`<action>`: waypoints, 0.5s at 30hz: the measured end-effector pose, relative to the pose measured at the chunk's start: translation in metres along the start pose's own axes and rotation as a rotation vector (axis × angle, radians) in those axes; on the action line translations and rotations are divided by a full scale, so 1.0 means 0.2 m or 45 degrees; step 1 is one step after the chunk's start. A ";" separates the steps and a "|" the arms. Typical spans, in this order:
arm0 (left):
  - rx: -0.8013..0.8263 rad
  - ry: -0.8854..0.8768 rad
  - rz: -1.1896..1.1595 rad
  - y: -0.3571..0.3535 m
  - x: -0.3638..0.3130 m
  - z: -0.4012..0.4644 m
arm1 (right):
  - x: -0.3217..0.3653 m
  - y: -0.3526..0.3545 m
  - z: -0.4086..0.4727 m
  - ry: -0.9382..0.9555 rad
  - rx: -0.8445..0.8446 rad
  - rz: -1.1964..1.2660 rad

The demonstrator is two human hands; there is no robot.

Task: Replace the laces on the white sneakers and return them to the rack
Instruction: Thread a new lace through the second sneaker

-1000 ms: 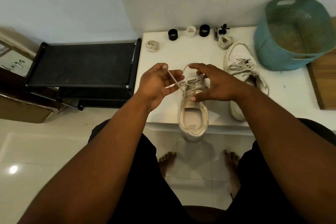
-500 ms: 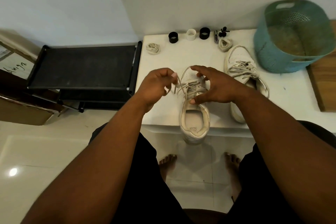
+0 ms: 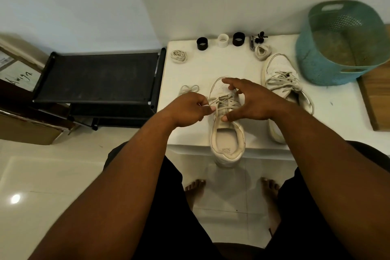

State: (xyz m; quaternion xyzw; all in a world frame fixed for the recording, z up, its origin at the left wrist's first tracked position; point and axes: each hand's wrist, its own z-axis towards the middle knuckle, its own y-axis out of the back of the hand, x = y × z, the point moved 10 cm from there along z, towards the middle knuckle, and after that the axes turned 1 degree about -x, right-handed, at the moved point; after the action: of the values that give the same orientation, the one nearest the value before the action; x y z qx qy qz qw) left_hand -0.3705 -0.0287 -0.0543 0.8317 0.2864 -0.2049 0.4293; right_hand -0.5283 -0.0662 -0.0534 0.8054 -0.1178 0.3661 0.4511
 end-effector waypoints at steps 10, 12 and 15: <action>-0.459 0.042 0.290 0.35 0.03 -0.06 | 0.00 0.00 -0.01 -0.011 -0.005 0.041; -0.708 0.040 0.201 0.46 0.06 -0.10 | -0.01 0.00 -0.01 -0.015 -0.009 0.037; -1.055 0.016 -0.025 0.58 0.09 -0.21 | -0.03 0.00 0.00 -0.025 -0.011 0.026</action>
State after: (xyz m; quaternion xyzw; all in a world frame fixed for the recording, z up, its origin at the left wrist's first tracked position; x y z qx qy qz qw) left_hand -0.2767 -0.0431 0.0264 0.5871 0.3553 -0.0713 0.7239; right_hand -0.5322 -0.0661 -0.0566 0.8057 -0.1318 0.3623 0.4497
